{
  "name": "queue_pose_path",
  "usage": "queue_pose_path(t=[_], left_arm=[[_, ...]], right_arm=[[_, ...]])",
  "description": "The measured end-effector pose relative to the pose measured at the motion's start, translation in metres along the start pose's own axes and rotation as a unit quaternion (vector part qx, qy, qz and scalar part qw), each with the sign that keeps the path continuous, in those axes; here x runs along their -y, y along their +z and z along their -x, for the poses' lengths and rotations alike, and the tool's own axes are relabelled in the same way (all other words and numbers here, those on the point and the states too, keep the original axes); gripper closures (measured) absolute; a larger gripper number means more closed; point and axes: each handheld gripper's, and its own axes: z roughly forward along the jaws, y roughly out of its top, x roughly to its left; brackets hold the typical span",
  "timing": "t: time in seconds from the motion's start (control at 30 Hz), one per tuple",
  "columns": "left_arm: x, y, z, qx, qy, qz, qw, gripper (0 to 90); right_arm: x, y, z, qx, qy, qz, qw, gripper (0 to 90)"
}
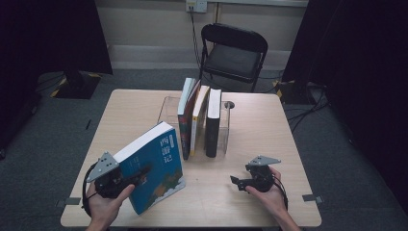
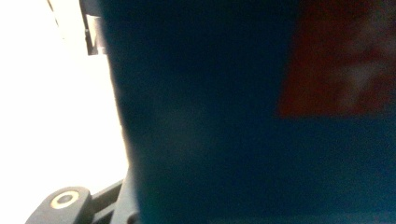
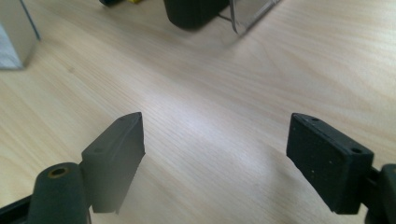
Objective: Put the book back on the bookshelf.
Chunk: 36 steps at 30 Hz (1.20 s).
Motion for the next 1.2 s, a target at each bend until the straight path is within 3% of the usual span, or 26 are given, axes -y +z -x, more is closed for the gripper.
queue_pose_path(t=[0.13, 0.23, 0.4, 0.57, 0.83, 0.97, 1.2], left_arm=[[-0.003, -0.004, -0.005, -0.022, -0.003, 0.005, 0.9997, 61.8], [-0.006, -0.005, -0.010, -0.038, -0.007, 0.013, 0.9992, 61.9], [-0.014, -0.001, -0.016, -0.065, 0.001, 0.022, 0.9976, 61.9], [-0.022, 0.003, -0.019, -0.066, -0.005, 0.027, 0.9974, 61.9], [-0.038, 0.025, -0.008, -0.077, 0.009, 0.028, 0.9966, 62.0], [-0.047, 0.039, -0.005, -0.089, -0.004, 0.043, 0.9951, 62.0], [-0.055, 0.051, -0.005, -0.104, -0.010, 0.049, 0.9933, 62.0]], right_arm=[[0.003, 0.005, -0.001, 0.022, -0.007, -0.013, 0.9996, 18.0], [0.006, 0.012, -0.004, 0.031, -0.026, -0.031, 0.9987, 15.2], [0.008, 0.015, -0.005, 0.043, -0.034, -0.016, 0.9984, 13.8], [0.010, 0.015, -0.005, 0.043, -0.035, -0.009, 0.9984, 13.7], [0.010, 0.016, -0.005, 0.043, -0.034, -0.004, 0.9985, 13.5], [0.010, 0.016, -0.005, 0.043, -0.034, -0.004, 0.9985, 13.6], [0.010, 0.016, -0.005, 0.043, -0.034, -0.004, 0.9985, 13.6]])
